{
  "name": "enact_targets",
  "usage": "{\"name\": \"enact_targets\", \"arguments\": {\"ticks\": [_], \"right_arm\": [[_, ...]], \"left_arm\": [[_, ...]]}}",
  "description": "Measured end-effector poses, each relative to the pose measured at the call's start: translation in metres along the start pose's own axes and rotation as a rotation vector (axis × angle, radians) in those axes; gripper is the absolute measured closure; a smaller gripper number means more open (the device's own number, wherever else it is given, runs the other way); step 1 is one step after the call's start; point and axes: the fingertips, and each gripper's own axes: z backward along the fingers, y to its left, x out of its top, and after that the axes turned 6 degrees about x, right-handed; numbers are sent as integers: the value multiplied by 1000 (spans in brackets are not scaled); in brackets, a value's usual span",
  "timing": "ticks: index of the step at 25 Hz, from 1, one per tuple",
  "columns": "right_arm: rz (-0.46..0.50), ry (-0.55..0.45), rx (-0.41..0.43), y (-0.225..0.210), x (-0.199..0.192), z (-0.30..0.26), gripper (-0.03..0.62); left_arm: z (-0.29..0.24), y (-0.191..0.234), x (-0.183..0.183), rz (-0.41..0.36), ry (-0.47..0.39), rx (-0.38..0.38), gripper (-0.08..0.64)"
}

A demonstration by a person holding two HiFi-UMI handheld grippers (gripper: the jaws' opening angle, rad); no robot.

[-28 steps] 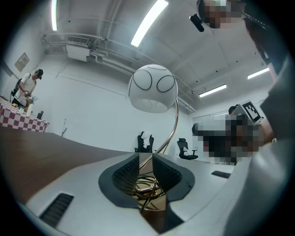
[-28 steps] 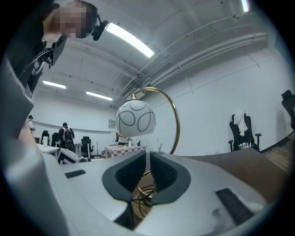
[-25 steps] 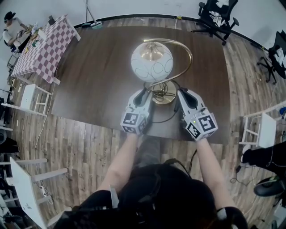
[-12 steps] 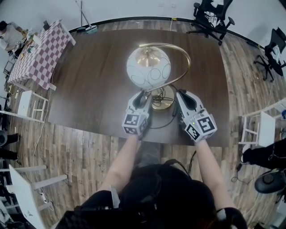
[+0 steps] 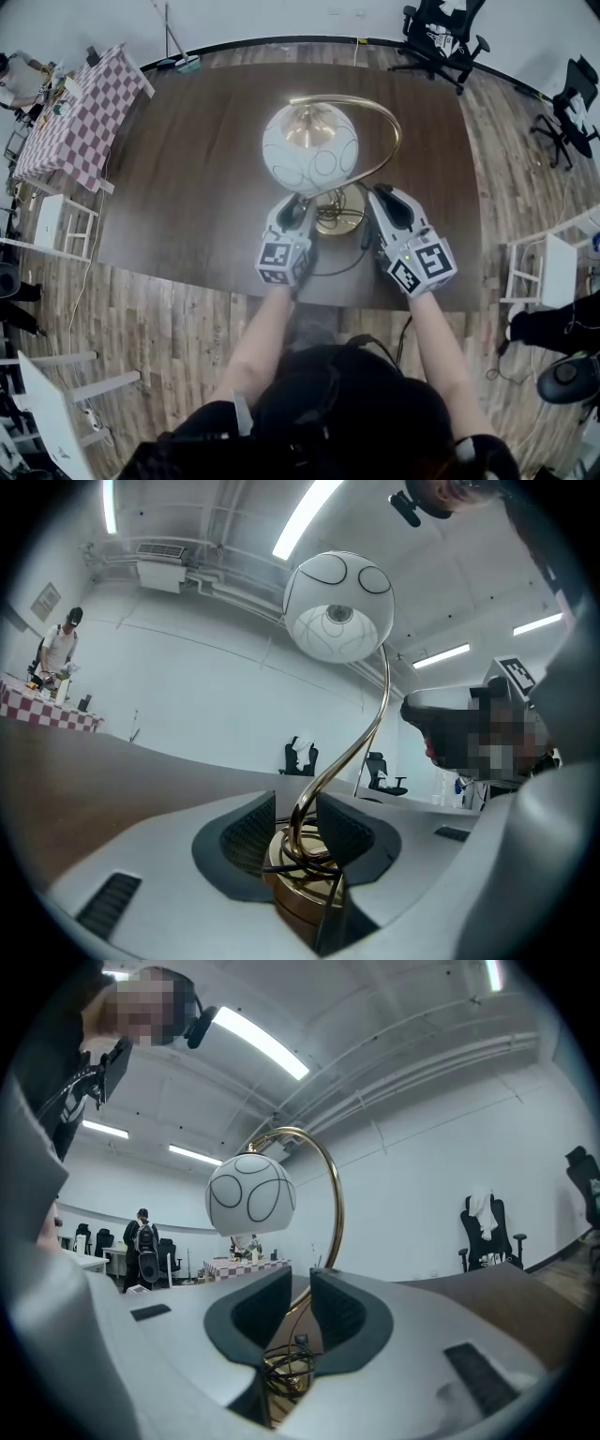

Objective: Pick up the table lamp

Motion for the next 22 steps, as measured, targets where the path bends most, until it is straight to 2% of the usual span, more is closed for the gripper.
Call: {"name": "enact_targets", "arguments": {"ticks": [3,12,22], "right_arm": [[-1,-1,-14,-4,2,0,491],[-19,-39,-78,-24,20,-4,489],[-15,-76,-72,-33,42,-21,492]], "left_arm": [[-3,-3,1,-16,4,-22,433],[-6,-7,3,-26,1,-39,468],[-7,-7,3,-20,1,-49,468]]}}
